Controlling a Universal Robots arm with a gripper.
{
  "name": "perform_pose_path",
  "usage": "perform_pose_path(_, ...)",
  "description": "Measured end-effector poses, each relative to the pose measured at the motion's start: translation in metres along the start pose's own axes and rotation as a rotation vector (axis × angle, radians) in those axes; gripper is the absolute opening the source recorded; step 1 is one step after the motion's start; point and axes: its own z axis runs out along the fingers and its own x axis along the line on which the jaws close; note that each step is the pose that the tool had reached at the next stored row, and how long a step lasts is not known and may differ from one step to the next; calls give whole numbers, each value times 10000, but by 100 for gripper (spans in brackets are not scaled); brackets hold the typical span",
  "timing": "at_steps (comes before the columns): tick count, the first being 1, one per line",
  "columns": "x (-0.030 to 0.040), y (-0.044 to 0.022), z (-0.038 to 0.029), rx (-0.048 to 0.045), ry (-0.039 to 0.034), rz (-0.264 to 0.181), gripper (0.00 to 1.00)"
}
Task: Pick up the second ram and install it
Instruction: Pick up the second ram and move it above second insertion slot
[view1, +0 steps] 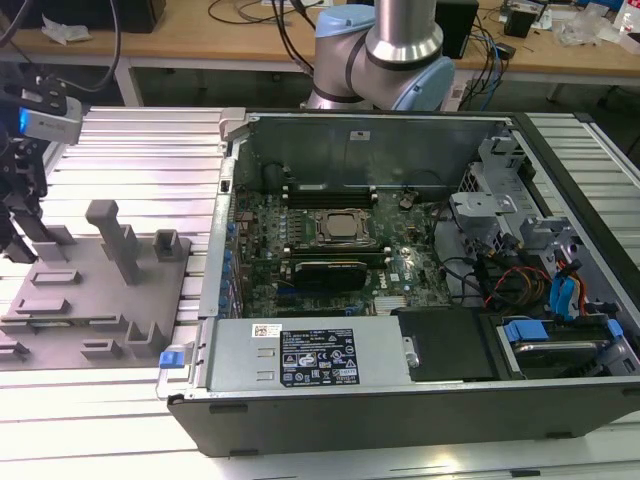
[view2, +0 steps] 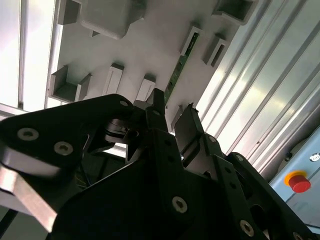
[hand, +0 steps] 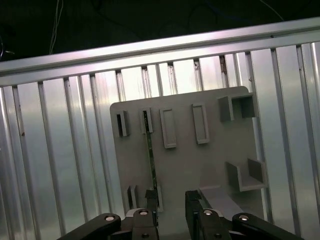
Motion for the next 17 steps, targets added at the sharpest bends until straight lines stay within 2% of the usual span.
perform_pose_path(17,-1,0,119,-1,1,0,36)
